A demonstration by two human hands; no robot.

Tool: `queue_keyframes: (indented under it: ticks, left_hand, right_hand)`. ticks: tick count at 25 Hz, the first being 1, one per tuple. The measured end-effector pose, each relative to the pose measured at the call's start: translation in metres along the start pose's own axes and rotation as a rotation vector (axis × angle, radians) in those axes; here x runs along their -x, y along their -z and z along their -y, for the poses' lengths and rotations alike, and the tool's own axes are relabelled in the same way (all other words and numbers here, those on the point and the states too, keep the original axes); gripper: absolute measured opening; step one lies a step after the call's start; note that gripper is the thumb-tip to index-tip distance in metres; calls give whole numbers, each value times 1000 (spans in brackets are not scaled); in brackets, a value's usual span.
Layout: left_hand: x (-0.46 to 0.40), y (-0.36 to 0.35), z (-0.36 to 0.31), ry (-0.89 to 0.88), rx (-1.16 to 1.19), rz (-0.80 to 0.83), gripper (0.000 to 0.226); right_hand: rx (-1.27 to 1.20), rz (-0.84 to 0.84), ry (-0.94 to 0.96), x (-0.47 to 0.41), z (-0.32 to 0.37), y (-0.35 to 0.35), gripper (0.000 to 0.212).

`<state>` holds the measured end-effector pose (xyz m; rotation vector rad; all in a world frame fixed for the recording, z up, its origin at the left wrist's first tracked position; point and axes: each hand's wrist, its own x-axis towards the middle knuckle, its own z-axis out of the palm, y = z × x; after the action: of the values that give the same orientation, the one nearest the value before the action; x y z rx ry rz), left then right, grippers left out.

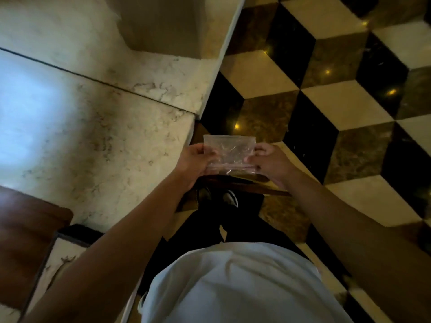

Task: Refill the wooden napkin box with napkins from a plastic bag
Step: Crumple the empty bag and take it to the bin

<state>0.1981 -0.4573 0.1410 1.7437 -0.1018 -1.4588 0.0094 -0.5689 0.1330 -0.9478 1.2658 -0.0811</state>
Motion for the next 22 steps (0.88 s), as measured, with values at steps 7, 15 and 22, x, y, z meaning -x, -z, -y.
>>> queue_keyframes:
  ticks: [7, 15, 22]
  left_hand:
    - [-55, -24, 13, 87, -292, 66, 24]
    - [-171, -81, 79, 131, -551, -134, 23]
    - [-282, -110, 169, 220, -633, -20, 20]
  right_hand:
    - [64, -266, -61, -30, -43, 12, 20]
    - [146, -280, -152, -143, -110, 29, 19]
    - [223, -223, -307, -253, -196, 75, 37]
